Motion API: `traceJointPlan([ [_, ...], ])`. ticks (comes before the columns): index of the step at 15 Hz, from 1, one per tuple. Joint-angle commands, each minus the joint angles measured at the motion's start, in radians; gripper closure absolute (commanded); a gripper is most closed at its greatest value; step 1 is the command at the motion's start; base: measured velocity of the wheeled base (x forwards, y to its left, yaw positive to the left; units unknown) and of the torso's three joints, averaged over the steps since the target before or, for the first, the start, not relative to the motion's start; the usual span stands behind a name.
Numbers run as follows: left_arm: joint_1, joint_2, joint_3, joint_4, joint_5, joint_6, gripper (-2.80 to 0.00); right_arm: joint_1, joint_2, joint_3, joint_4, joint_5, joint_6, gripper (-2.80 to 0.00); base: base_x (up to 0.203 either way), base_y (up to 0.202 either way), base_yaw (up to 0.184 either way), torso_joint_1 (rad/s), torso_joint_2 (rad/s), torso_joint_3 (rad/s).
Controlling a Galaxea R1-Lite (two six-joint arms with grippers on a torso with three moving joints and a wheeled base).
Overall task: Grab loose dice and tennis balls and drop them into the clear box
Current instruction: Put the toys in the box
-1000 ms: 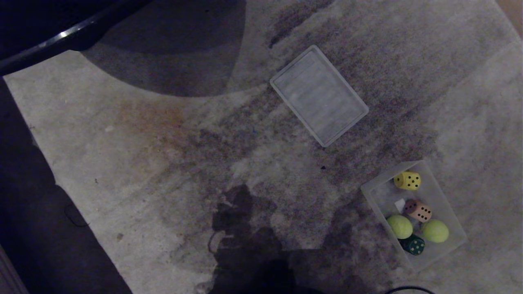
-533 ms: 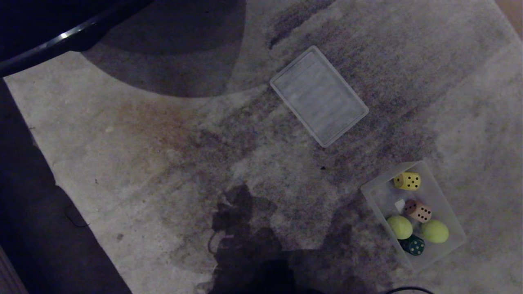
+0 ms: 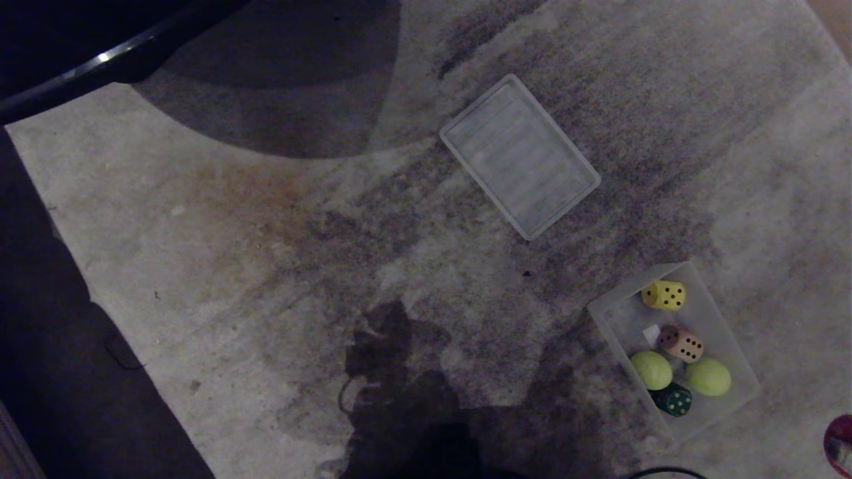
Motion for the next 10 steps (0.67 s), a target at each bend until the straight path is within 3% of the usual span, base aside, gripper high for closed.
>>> traceJointPlan([
  [1,0.000,0.001,0.000,-0.001,0.001,-0.001,0.00,0.001,0.349,-0.049,-0.082,-0.001,0.029,0.00,0.000,0.000,0.000,0.000,0.00,0.000],
  [5,0.000,0.001,0.000,-0.001,0.001,-0.001,0.00,-0.021,0.691,-0.065,-0.321,-0.001,0.101,0.00,0.000,0.000,0.000,0.000,0.00,0.000],
  [10,0.000,0.001,0.000,-0.001,0.001,-0.001,0.00,-0.035,1.026,-0.096,-0.589,0.005,0.112,0.00,0.000,0.000,0.000,0.000,0.00,0.000],
])
